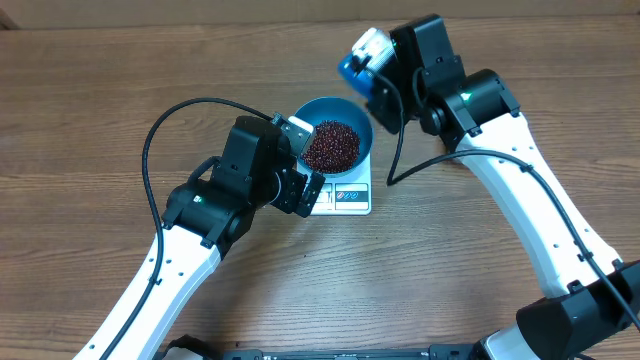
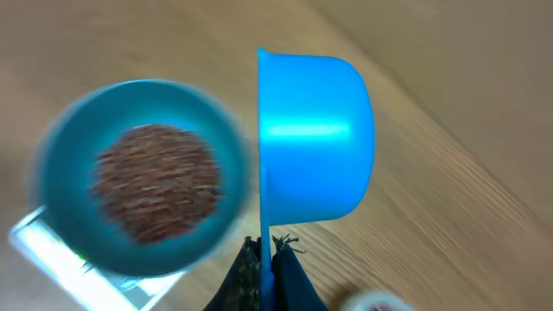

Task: Scoop item into bowl and weigh 150g on scale
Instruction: 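Move the empty scoop with the right gripper back to the container, then dip the scoop into the red beans with the right gripper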

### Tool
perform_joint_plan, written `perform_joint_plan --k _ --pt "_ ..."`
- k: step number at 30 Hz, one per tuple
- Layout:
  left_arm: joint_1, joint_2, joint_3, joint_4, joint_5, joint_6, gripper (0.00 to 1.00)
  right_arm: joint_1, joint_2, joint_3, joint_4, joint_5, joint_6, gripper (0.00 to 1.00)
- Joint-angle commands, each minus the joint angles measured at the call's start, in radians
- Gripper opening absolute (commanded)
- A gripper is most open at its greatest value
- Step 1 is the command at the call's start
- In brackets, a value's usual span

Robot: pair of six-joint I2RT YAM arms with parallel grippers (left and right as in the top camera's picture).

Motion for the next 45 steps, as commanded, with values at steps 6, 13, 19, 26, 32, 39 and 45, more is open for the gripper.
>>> perform_joint_plan --k 6,13,19,26,32,39,45 --pt "0.005 0.000 0.000 0.005 -0.004 0.016 1.00 -0.179 -0.014 0.027 -0.042 0.270 0.452 0.04" --pt "0.005 0.000 0.000 0.005 -0.004 0.016 0.99 -0.370 -0.010 -0.010 -0.123 0.269 0.622 0.04" --pt "0.005 0.000 0.000 0.005 -0.004 0.016 1.00 -0.435 0.019 -0.072 -0.230 0.241 0.618 0.04" --pt "0.005 0.000 0.000 0.005 -0.004 0.016 0.99 -0.434 0.020 -0.149 -0.222 0.129 0.562 0.04" --pt "0.005 0.000 0.000 0.005 -0.005 0.016 1.00 -0.434 0.020 -0.215 -0.185 0.099 0.558 0.04" --pt "0.005 0.000 0.000 0.012 -0.007 0.016 1.00 -0.433 0.020 -0.312 -0.092 0.007 0.513 0.04" --pt "0.005 0.000 0.000 0.012 -0.007 0.016 1.00 -0.434 0.020 -0.327 -0.061 -0.052 0.512 0.04"
